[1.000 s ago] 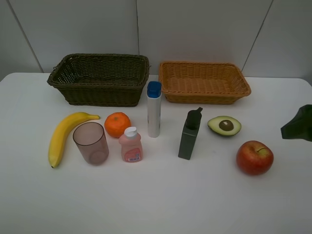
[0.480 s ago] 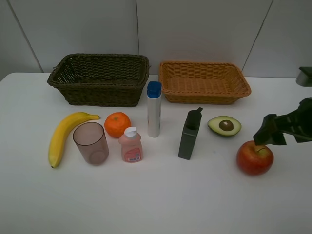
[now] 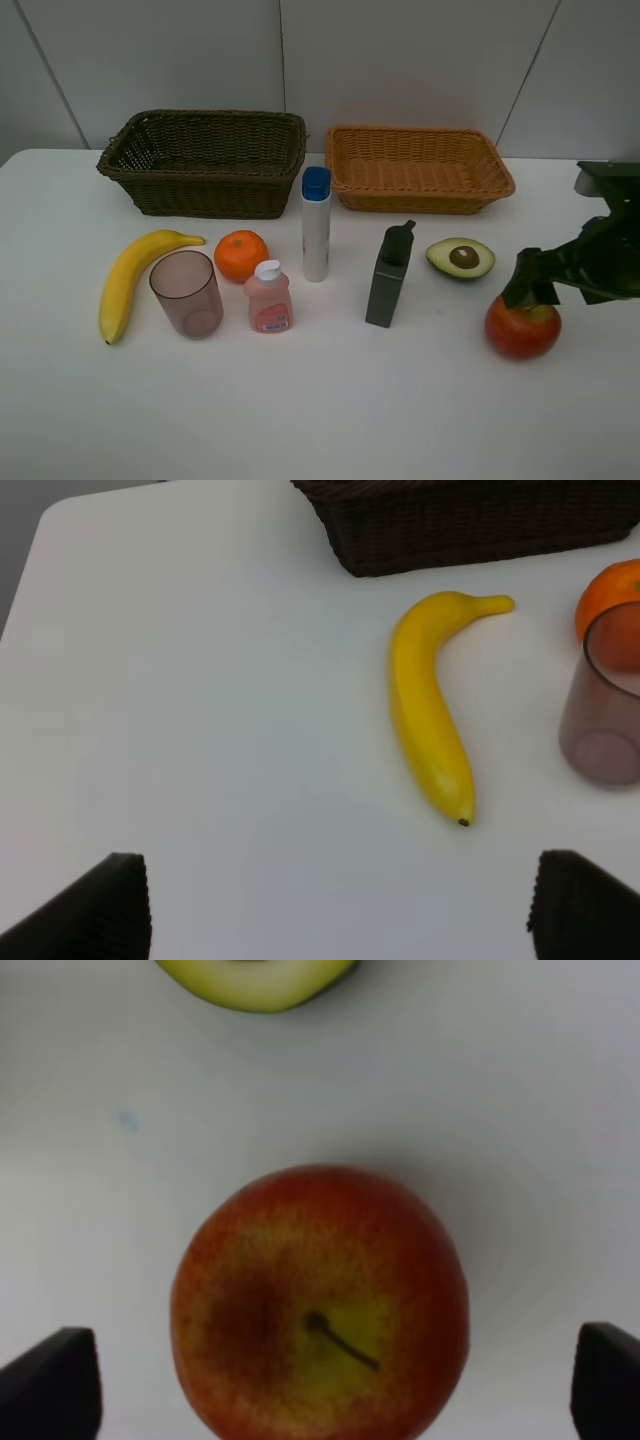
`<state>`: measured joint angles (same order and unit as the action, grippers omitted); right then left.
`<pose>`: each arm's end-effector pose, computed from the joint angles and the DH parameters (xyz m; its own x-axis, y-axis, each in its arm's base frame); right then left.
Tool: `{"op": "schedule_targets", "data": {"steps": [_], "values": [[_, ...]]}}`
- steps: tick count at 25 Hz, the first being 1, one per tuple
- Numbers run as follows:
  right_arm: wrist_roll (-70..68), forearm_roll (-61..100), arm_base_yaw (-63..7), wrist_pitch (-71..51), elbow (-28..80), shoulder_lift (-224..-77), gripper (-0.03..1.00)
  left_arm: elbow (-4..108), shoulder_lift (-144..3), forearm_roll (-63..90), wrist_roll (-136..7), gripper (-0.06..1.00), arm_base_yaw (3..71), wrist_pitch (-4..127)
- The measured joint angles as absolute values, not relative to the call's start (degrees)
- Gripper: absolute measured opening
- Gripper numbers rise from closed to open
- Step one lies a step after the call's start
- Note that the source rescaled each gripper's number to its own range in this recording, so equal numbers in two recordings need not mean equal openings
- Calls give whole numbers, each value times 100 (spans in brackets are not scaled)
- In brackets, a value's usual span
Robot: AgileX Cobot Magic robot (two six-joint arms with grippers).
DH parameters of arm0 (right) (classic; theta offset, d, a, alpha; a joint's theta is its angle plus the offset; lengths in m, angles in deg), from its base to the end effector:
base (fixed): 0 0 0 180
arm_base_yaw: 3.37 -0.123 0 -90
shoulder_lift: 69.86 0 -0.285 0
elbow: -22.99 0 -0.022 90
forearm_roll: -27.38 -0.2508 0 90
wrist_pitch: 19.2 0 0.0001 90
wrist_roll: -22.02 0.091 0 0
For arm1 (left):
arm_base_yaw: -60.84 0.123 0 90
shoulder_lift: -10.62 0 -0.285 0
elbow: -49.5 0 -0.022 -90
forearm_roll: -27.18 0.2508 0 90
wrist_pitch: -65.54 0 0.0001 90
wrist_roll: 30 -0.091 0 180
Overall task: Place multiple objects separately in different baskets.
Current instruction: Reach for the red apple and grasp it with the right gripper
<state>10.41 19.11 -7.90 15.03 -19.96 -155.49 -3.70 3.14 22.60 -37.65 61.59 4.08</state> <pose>0.2139 0.0243 0.1814 -0.9391 -0.1573 -0.3055 -0.1814 0.9820 0.0520 0.0023 -0.0064 0.2538 -0.5240 0.0880 -0.8472 0.0967 0.9944 0.0435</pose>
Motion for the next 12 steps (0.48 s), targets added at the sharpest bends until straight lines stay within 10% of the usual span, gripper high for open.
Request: {"op": "schedule_targets", "data": {"steps": [12], "values": [[1041,1879,-790,1154,-1992,-16569,100,-370,314,2260,-3765,100,6159,408]]}}
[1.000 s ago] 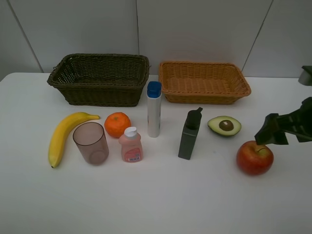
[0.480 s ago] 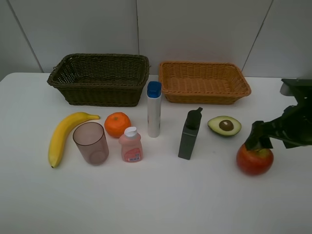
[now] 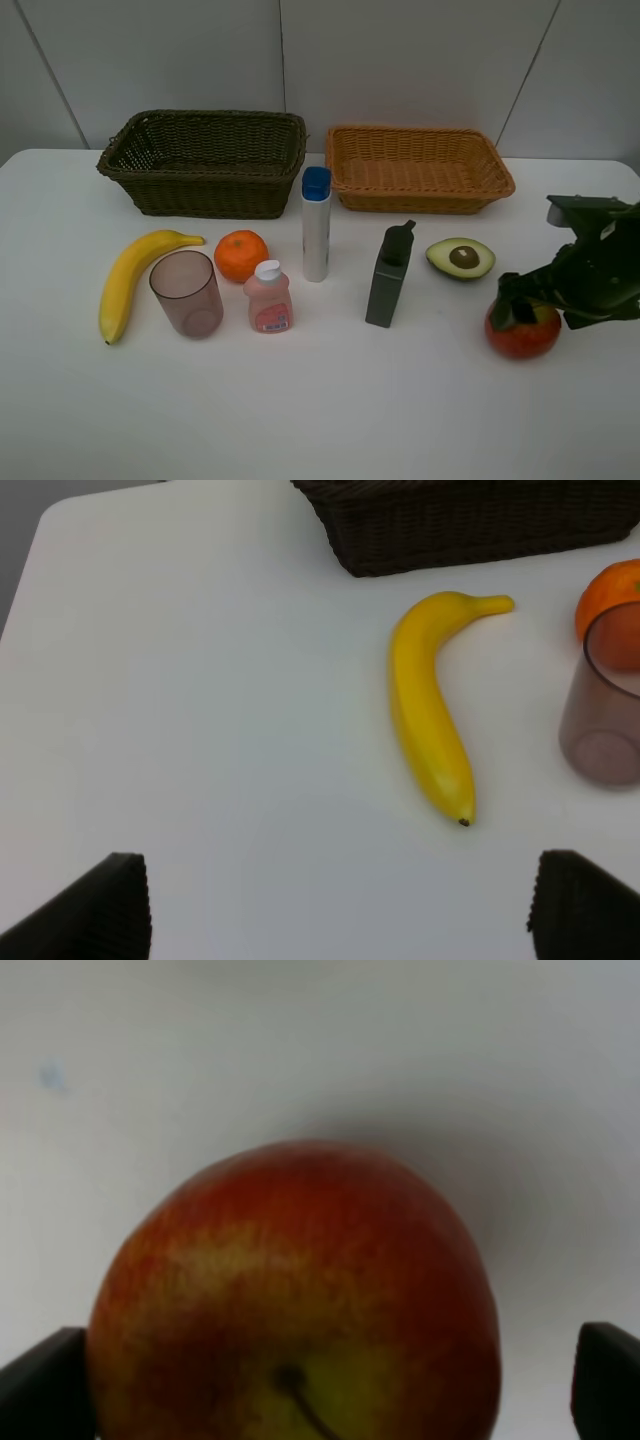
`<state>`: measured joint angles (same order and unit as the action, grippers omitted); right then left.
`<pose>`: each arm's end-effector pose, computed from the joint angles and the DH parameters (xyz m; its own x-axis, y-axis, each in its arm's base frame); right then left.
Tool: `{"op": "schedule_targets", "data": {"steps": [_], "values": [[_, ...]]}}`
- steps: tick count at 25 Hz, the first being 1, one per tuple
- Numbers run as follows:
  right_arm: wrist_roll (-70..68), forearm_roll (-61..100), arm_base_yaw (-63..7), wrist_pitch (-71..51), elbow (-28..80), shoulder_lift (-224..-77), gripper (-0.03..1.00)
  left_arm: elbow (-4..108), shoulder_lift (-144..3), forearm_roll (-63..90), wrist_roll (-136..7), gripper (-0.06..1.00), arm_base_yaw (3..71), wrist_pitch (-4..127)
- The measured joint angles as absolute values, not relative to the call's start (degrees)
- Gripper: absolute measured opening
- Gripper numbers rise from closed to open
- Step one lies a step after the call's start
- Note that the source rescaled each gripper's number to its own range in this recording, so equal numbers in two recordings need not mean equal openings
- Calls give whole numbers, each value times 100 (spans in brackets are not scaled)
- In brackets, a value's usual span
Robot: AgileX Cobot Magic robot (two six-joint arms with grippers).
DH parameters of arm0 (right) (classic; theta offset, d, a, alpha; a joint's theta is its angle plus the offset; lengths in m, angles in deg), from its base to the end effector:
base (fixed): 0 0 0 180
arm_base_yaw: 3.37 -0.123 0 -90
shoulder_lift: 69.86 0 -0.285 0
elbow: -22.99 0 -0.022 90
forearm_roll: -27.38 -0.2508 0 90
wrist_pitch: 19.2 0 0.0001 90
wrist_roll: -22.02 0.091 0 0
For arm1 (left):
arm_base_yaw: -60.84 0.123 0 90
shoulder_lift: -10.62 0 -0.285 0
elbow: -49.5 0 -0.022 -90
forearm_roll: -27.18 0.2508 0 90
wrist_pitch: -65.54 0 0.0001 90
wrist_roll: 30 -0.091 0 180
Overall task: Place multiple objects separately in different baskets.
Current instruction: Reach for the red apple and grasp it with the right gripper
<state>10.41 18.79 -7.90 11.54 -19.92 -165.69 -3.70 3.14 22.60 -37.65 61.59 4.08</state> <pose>0.2265 0.0249 0.1434 -0.9697 -0.1503 -0.1924 -0.1647 0.9845 0.0610 0.0023 -0.0064 0.2538 -0.5240 0.0880 -0.8472 0.0967 0.9944 0.0435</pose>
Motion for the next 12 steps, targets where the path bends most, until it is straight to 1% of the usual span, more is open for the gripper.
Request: {"op": "schedule_targets", "data": {"steps": [12], "values": [[1041,1854,-790,772,-1986,-17143,100,-370,314,2260,-3765,100,6159,408]]}}
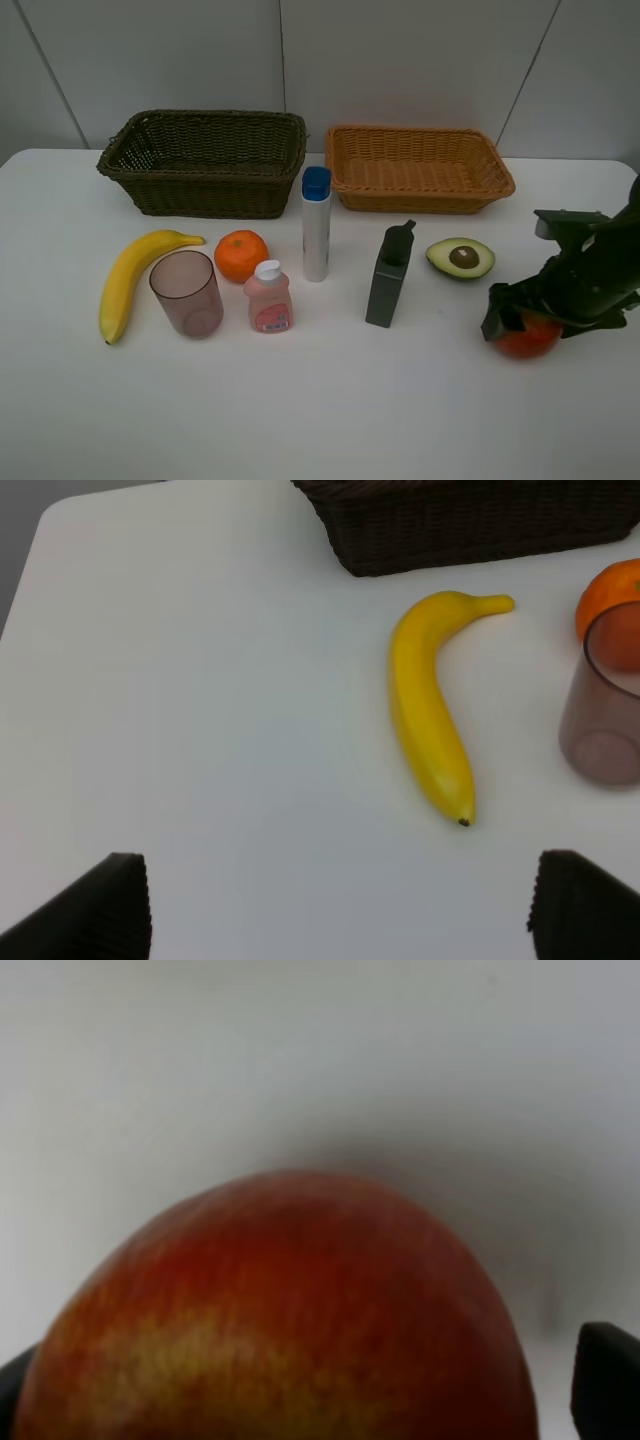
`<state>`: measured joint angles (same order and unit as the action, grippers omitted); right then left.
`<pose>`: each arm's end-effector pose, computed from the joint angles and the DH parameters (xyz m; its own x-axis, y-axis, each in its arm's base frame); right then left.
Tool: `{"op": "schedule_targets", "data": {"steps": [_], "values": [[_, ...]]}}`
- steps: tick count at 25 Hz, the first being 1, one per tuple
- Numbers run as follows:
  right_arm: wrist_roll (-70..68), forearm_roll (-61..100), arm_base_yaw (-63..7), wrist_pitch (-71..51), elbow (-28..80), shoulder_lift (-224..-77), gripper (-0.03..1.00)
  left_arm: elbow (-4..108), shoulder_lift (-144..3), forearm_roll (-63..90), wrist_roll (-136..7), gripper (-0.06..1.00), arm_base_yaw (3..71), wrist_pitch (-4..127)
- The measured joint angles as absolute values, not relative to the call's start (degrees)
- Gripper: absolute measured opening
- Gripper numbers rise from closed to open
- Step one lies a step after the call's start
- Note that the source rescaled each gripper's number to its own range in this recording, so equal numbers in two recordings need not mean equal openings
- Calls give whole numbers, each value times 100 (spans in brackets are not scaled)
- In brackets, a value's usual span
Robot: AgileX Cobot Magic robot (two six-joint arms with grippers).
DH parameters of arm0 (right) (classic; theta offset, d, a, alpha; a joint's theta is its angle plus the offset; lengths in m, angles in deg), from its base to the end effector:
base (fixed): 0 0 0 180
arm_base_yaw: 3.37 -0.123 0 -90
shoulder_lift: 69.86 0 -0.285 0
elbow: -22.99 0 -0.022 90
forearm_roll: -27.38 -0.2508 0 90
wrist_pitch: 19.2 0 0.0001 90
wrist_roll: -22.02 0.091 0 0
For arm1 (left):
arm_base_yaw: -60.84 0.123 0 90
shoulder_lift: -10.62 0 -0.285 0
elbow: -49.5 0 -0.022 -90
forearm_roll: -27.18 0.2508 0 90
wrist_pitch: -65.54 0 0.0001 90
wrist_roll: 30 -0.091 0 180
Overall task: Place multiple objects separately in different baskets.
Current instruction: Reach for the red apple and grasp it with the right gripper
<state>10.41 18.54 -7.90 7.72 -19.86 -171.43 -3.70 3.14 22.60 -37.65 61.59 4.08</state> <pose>0.2337 0.0249 0.1213 -0.9769 -0.1422 -0.1594 -0.1532 0.9865 0.0585 0.0023 -0.0064 0.2538 -0.5240 0.0880 -0.8472 0.0967 0.9944 0.0435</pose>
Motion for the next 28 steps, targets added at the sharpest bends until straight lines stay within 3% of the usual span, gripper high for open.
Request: {"op": "schedule_targets", "data": {"steps": [5,7,9,28], "values": [[1041,1855,-790,767,-1986,-17148,99,-370,314,2260,-3765,100,6159,408],[1041,1855,-790,767,-1986,-17148,89,-370,314,2260,-3765,100,6159,408],[1041,1848,-790,767,-1986,-17148,70,-370,314,2260,-3765,100,6159,408],[1070,1623,-790,939,-1912,-17148,70,-370,314,2260,-3765,100,6159,408]]}}
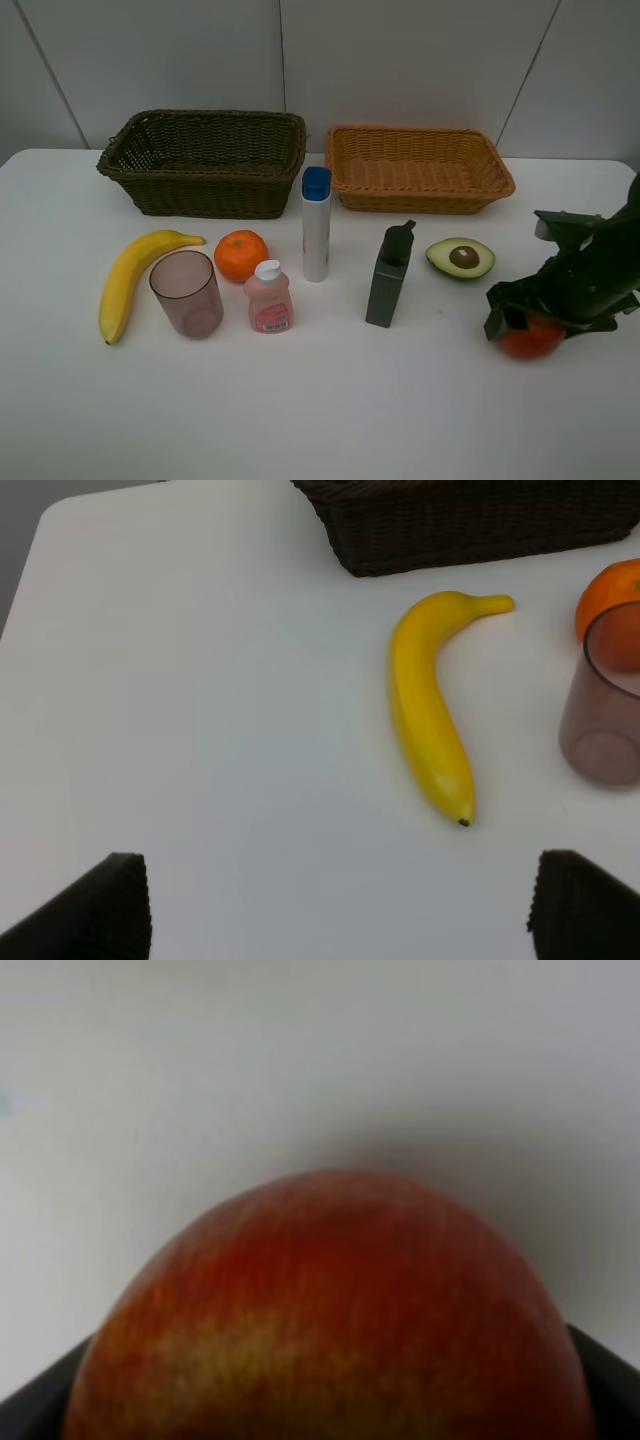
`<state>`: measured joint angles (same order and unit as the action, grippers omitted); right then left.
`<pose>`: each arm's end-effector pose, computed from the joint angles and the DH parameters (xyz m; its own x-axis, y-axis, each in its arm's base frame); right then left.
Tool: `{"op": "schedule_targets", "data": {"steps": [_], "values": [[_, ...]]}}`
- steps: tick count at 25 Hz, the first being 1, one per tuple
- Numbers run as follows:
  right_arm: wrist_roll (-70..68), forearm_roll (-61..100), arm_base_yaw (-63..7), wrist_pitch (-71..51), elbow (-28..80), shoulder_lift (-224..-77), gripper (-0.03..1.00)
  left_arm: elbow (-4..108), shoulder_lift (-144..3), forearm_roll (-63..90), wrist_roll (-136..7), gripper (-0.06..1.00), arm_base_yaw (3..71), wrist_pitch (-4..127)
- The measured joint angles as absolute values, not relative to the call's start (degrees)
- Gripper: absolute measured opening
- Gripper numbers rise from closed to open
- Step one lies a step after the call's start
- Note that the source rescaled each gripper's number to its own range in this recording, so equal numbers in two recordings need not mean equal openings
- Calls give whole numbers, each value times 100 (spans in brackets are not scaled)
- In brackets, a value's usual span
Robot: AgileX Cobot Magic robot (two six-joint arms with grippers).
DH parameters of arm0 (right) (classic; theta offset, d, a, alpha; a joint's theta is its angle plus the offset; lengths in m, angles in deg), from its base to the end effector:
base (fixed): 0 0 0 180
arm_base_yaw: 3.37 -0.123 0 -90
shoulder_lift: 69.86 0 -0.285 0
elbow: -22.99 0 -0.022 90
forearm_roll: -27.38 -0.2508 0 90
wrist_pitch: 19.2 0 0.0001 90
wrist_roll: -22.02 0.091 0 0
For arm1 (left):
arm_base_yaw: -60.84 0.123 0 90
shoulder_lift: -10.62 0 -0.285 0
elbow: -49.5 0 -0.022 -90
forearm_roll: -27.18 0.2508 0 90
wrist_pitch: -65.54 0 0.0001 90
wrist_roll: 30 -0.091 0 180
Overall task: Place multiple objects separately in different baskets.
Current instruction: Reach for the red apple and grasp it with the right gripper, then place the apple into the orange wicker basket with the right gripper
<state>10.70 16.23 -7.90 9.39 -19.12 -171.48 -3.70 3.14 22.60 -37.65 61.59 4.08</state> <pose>0.2348 0.0271 0.1233 -0.9841 -0.1041 -0.1439 -0.1175 0.9892 0.0879 0.0023 -0.0064 0.2538 -0.5240 0.0880 -0.8472 0.0967 0.9944 0.0435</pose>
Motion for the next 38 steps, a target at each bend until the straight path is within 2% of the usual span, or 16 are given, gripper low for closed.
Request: {"op": "schedule_targets", "data": {"steps": [8,17,26,38], "values": [[1071,1640,-790,2283,-1031,-17153,70,-370,314,2260,-3765,100,6159,408],[1078,2046,-790,3745,487,-17154,70,-370,314,2260,-3765,100,6159,408],[842,2231,-790,3986,2147,-17564,70,-370,314,2260,-3765,100,6159,408],[477,2081,-790,3639,4757,-19430,70,-370,314,2260,-3765,100,6159,408]]}}
